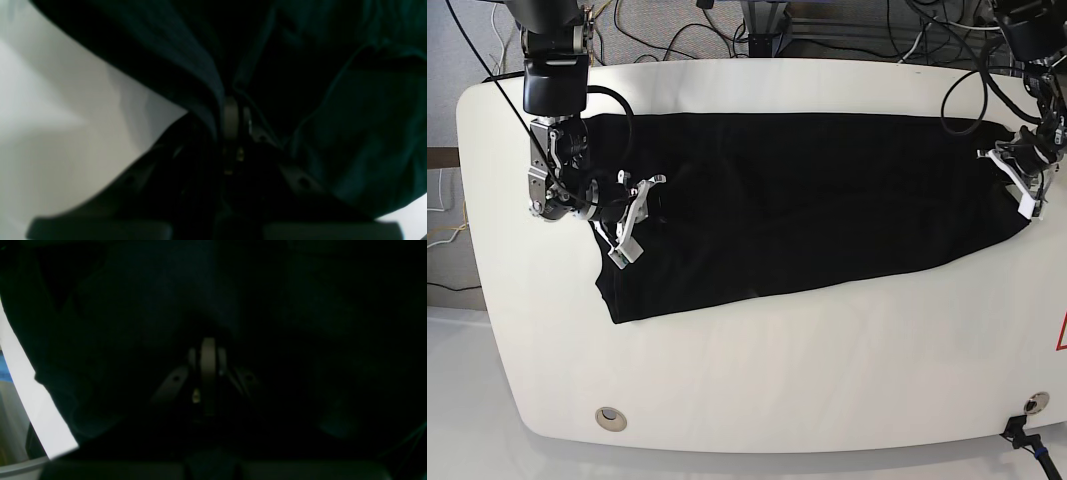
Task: Fold the T-shirt properly
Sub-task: 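Fold the shirt end near the left gripper inward with the left gripper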
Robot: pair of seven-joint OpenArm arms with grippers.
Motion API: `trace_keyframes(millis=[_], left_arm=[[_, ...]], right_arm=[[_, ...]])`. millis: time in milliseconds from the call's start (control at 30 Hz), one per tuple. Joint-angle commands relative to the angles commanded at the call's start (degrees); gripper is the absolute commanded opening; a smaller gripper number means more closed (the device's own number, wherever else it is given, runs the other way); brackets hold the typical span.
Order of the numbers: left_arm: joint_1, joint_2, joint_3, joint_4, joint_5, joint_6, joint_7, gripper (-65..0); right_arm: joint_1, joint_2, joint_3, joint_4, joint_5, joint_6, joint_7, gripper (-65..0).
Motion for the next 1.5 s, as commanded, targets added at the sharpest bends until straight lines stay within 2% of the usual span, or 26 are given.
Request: trace_keyframes(millis=[67, 167, 333, 433, 567, 700, 900, 967, 1067, 1100, 1167, 1367, 1433, 1500], left_arm=[[0.0, 1.93, 0.62, 5.54, -1.93, 0.0, 1.41, -64.2], [-1.14, 5.27, 3.08, 13.8, -4.66, 0.0, 8.7, -64.3], [-3.6, 12.66, 9.41, 21.8, -5.01, 0.0, 15.74, -64.3], [-4.31, 17.05, 12.92, 23.3, -4.92, 0.0, 16.7, -64.6], [-4.92, 19.34, 18.73, 23.3, -5.01, 0.0, 16.62, -64.5], [-5.89, 22.24, 19.34, 21.8, -4.92, 0.0, 16.62, -64.3], [-5.98, 23.91, 20.31, 20.22, -4.92, 0.0, 16.62, -62.3], [-5.98, 23.82, 23.03, 20.22, -4.92, 0.0, 16.62, -53.3], [-5.98, 24.18, 25.32, 20.22, -4.92, 0.0, 16.53, -34.3], [-5.98, 25.14, 25.41, 20.22, -4.92, 0.0, 16.53, -29.5], [-6.07, 26.11, 25.58, 20.22, -4.92, 0.0, 16.53, -24.2], [-10.2, 27.43, 25.76, 20.66, -5.01, 0.0, 16.53, -22.2], [-11.96, 25.41, 25.05, 22.24, -5.01, 0.0, 16.53, -22.3], [-12.84, 21.8, 23.38, 23.56, -5.01, 0.0, 16.53, -22.3]], right_arm=[[0.0, -0.7, 0.0, 0.0, 0.0, 0.0, 0.0, -65.0], [0.0, -1.23, 0.0, 0.0, 0.0, 0.0, 0.0, -65.0], [0.0, -1.85, 0.0, 0.0, 0.0, 0.0, 0.0, -65.0], [0.0, -2.46, 0.0, 0.0, 0.0, 0.0, 0.0, -65.0], [0.0, -2.64, 0.0, 0.0, 0.0, 0.0, 0.0, -65.0], [0.0, -2.64, 0.0, 0.0, 0.0, 0.0, 0.0, -65.0], [0.0, -2.64, 0.0, 0.0, 0.0, 0.0, 0.09, -65.0], [0.0, -2.64, 0.0, 0.0, 0.0, 0.0, 0.09, -65.0], [0.0, -2.73, 0.0, 0.0, 0.0, 0.0, 0.09, -65.0], [0.0, -2.73, 0.0, 0.0, 0.0, 0.0, 0.09, -65.0], [0.0, -2.73, 0.0, 0.0, 0.0, 0.0, 0.09, -65.0], [0.0, -2.73, 0.0, 0.0, 0.0, 0.0, 0.09, -65.0], [0.0, -2.73, 0.0, 0.0, 0.0, 0.0, 0.09, -65.0], [0.0, -2.73, 0.0, 0.0, 0.0, 0.0, 0.09, -65.0]])
